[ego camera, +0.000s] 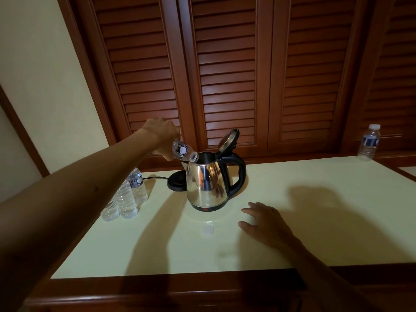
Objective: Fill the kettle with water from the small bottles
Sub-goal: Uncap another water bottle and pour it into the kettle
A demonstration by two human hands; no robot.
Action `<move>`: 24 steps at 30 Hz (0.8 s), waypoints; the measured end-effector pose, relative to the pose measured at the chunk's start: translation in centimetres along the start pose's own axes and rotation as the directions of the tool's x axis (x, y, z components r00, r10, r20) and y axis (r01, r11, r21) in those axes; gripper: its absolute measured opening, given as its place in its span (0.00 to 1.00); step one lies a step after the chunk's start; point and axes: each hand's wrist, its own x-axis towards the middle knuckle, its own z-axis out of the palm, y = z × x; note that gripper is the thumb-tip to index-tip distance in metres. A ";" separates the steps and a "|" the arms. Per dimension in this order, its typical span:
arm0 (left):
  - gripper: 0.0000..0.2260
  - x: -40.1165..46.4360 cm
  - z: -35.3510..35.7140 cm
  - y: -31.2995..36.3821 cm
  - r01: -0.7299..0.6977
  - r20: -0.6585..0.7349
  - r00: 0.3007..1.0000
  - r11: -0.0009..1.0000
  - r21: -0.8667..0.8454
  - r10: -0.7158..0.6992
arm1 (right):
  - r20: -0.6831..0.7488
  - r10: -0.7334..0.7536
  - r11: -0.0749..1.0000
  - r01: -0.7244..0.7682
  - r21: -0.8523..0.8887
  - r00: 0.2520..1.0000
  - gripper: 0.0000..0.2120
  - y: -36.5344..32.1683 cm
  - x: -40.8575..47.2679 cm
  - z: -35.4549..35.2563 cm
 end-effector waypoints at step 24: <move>0.18 -6.1 12.2 4.4 0.235 0.160 0.960 0.348 -0.908 -0.231 | -0.055 -0.036 0.975 0.023 -0.220 0.998 0.26 -1.3 -0.7 -0.4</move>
